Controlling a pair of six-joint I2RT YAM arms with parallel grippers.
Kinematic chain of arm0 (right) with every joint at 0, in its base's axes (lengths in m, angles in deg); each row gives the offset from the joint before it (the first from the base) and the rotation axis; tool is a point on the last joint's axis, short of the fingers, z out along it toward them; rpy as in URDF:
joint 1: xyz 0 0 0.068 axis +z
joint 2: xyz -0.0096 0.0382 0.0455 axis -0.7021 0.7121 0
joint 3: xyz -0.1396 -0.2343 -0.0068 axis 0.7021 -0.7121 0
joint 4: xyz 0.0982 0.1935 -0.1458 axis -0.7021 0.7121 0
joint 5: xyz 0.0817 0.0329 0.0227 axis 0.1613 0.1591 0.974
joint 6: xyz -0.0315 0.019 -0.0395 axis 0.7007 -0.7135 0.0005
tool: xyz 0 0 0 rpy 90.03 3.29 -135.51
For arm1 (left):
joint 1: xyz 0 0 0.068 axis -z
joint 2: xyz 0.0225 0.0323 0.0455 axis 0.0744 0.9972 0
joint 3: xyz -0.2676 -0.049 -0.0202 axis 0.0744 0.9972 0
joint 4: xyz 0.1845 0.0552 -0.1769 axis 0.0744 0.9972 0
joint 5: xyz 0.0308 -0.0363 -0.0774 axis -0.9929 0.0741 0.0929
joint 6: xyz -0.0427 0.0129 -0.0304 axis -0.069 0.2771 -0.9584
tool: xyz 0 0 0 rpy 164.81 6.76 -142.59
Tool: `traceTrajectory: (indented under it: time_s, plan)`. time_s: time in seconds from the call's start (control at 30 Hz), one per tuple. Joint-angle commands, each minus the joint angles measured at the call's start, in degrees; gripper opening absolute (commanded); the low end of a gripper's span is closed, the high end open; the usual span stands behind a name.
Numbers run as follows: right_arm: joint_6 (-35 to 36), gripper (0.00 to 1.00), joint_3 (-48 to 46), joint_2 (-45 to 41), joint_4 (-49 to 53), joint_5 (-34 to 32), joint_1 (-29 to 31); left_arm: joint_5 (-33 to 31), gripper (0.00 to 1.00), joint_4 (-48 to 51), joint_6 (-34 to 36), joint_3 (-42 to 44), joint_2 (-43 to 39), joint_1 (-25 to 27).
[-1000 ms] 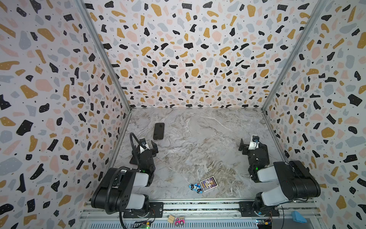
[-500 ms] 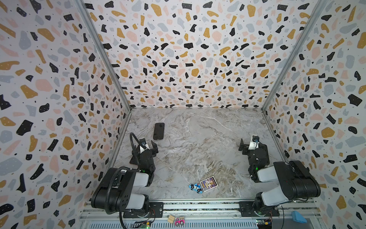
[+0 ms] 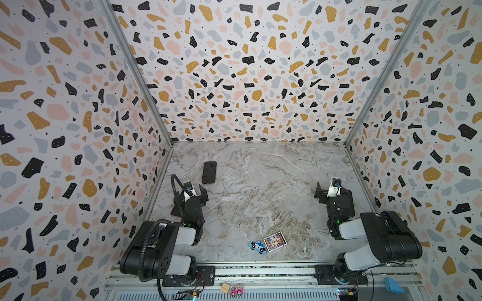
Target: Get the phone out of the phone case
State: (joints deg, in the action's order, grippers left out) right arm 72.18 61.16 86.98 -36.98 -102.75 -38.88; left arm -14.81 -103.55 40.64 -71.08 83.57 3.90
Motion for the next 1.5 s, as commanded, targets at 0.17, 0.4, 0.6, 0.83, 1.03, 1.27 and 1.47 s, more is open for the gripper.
traceTrajectory:
  time_s: [0.17, 0.4, 0.6, 0.83, 1.03, 1.27, 1.47]
  plan:
    - [4.50, 0.99, -0.81, -10.38, 4.78, -7.78, 5.99, -1.94, 1.00, 12.62, -3.50, -1.76, -14.18, 0.89]
    - [1.08, 0.99, 8.64, -25.30, 32.68, -13.82, 15.68, 2.33, 1.00, 36.41, -13.09, -10.76, -28.02, 3.04]
    - [-10.94, 0.99, 24.00, -33.07, 64.65, -14.07, 23.03, 7.58, 1.00, 59.71, -19.41, -24.46, -34.07, 6.15]
    - [-18.60, 0.99, 35.62, -33.71, 90.82, -16.31, 27.22, 19.23, 1.00, 77.17, -17.76, -35.90, -34.91, 6.42]
    - [-22.73, 0.99, 40.83, -34.61, 102.01, -18.04, 27.51, 25.74, 1.00, 80.16, -16.31, -36.86, -37.03, 6.87]
    - [-26.08, 0.99, 41.38, -32.90, 107.51, -27.05, 23.55, 28.24, 0.99, 81.76, -15.30, -34.44, -38.38, 7.13]
    - [-23.63, 0.99, 37.21, -33.36, 102.62, -17.15, 7.58, 27.12, 1.00, 83.04, -13.85, -32.35, -39.97, 7.17]
